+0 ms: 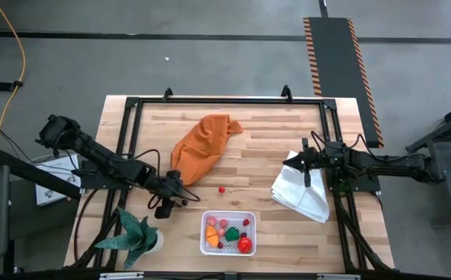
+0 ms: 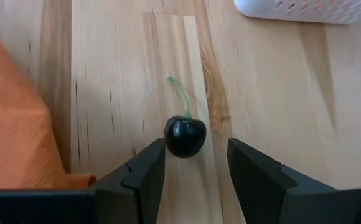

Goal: Pick and placing Produce into tupperware
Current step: Put the black cherry into the white bin

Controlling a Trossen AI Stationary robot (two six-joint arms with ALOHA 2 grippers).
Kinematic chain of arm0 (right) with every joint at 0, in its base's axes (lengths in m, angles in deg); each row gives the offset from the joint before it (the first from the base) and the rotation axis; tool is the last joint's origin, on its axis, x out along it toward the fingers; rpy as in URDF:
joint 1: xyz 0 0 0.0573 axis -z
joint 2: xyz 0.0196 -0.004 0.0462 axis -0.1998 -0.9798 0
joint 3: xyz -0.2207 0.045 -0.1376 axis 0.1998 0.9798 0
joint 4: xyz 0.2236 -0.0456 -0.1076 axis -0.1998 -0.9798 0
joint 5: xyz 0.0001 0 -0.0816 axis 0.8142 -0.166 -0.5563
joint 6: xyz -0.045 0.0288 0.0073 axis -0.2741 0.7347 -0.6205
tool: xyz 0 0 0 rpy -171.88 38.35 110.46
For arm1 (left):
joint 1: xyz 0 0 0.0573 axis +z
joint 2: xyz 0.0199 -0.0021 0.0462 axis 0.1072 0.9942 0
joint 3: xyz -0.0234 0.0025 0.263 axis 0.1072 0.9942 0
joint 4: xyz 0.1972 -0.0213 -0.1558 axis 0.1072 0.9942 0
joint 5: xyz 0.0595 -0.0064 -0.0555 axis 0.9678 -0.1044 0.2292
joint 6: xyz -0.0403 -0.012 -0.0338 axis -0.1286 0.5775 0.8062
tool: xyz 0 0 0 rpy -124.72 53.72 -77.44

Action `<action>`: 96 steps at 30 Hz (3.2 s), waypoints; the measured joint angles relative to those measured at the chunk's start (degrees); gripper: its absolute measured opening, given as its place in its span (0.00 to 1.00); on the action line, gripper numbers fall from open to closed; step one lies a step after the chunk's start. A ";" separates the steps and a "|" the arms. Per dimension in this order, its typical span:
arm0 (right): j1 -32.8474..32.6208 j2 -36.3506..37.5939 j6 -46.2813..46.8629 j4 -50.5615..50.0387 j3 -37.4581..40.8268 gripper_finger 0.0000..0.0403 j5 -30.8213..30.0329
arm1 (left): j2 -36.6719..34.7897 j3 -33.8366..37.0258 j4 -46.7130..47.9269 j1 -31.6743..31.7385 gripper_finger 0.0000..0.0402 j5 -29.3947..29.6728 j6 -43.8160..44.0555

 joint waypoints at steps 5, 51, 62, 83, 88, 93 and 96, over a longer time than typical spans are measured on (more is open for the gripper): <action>-0.01 0.00 0.00 -0.01 0.01 0.00 0.02 | 1.38 0.00 -1.13 0.00 0.41 -0.11 -0.56; -0.02 -0.01 0.00 0.00 0.01 0.00 0.01 | 7.03 -0.04 -6.40 0.00 0.31 0.02 -2.16; -0.01 -0.02 0.00 0.00 0.00 0.00 0.00 | 7.03 -0.04 -6.47 0.00 0.28 0.08 -1.19; -0.01 -0.01 0.00 0.00 0.01 0.00 0.01 | 6.11 -2.03 -3.09 0.11 0.29 -2.27 1.19; -0.02 -0.02 0.00 0.00 0.00 0.00 0.02 | 4.29 -5.11 2.84 0.11 0.29 -0.45 -2.32; -0.02 -0.02 0.00 -0.02 0.01 0.00 0.01 | 1.65 -7.78 9.37 0.11 0.29 1.05 -3.11; -0.02 -0.02 0.00 -0.01 0.01 0.00 0.02 | 0.12 -9.33 12.42 0.14 0.29 1.56 -3.11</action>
